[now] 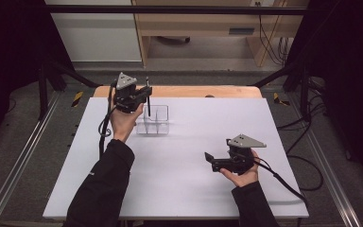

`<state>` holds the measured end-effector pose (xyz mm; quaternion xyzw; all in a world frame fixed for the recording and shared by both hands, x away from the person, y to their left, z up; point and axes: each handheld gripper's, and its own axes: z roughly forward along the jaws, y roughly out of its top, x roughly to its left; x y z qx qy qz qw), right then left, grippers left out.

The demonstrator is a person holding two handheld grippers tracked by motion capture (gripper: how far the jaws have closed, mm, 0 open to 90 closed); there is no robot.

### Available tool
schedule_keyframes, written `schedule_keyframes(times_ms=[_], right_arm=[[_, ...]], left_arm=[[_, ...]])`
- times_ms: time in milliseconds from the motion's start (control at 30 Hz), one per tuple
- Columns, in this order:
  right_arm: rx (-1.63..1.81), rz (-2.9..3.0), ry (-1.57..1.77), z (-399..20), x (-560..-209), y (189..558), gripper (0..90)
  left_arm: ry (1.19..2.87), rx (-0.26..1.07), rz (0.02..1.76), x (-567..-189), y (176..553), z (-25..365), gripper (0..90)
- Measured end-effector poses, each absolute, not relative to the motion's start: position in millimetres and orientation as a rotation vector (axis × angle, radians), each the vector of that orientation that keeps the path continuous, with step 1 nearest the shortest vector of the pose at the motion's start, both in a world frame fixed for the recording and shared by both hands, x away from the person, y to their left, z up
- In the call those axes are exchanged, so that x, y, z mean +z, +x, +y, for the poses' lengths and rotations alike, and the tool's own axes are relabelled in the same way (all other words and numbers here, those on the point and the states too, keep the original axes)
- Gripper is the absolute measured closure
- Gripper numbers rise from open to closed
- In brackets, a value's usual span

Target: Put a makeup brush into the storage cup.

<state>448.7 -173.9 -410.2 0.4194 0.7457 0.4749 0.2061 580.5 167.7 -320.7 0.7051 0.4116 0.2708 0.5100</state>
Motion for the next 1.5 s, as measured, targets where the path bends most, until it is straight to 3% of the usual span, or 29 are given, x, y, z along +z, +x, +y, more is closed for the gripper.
schedule_keyframes(times_ms=[1500], right_arm=[[1.335,2.075,1.168,-174,-409,448,4.8]], left_arm=[[1.716,0.668,1.037,-349,600,169,82.7]])
